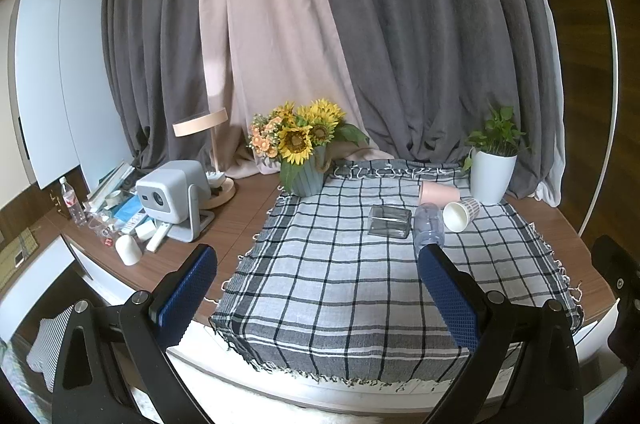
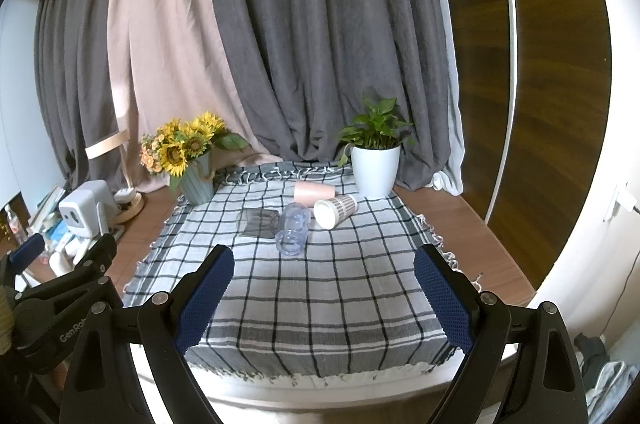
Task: Flip cup upside down
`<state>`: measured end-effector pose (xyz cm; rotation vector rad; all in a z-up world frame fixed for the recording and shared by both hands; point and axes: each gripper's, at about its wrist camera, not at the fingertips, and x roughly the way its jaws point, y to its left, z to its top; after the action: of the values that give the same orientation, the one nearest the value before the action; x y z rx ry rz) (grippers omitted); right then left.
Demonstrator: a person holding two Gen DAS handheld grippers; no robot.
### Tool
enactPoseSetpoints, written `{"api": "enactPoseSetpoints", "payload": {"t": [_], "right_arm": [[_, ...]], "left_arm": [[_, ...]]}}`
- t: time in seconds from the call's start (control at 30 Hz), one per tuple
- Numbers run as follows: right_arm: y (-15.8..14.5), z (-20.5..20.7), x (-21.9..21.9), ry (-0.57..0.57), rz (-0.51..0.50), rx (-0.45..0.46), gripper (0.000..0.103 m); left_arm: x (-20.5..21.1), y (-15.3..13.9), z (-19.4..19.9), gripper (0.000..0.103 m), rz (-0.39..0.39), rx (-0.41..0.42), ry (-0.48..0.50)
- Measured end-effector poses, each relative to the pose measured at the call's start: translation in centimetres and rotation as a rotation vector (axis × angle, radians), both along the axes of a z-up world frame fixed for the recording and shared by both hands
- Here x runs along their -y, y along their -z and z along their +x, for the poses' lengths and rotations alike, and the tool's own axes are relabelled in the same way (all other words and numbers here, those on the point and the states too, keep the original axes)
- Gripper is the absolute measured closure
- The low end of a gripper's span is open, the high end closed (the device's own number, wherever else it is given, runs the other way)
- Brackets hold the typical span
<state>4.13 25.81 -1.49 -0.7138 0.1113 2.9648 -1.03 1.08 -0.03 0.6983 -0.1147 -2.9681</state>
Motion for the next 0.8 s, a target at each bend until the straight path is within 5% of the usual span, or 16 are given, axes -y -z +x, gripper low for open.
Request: {"api": "enactPoseSetpoints", "payload": {"t": [0.8], "right_arm": [[-0.27, -0.57, -0.38, 0.000, -0.002, -0.003, 0.011]], "left_arm": [[-0.27, 0.00, -0.60, 0.000, -0.001, -0.007, -0.005]]}}
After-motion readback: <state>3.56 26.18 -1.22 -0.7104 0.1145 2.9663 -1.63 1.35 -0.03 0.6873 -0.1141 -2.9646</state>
